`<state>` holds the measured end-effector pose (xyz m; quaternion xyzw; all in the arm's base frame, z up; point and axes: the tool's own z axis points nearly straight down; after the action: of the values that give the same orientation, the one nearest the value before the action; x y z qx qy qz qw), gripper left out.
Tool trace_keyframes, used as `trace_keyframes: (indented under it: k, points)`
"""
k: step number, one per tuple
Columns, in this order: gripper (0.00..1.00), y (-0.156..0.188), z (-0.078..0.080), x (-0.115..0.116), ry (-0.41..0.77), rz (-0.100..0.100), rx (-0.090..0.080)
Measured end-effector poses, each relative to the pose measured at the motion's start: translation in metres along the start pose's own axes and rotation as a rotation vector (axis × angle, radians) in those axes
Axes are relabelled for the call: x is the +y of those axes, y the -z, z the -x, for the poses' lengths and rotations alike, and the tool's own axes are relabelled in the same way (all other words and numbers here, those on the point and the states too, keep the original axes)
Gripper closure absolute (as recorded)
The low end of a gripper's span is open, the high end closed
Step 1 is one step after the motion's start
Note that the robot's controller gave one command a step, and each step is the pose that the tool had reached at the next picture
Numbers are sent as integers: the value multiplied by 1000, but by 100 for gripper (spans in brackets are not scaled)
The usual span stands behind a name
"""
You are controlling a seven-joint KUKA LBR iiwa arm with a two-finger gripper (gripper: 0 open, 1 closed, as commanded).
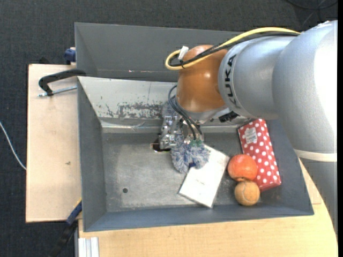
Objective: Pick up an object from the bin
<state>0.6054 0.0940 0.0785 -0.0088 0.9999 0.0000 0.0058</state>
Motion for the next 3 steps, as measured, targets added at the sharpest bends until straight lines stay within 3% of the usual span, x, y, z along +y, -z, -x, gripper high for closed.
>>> trace_keyframes:
  k: [1,3]
  points:
    - [100,102,-17,-14,28,2,7]
    - [100,102,-17,-14,28,2,8]
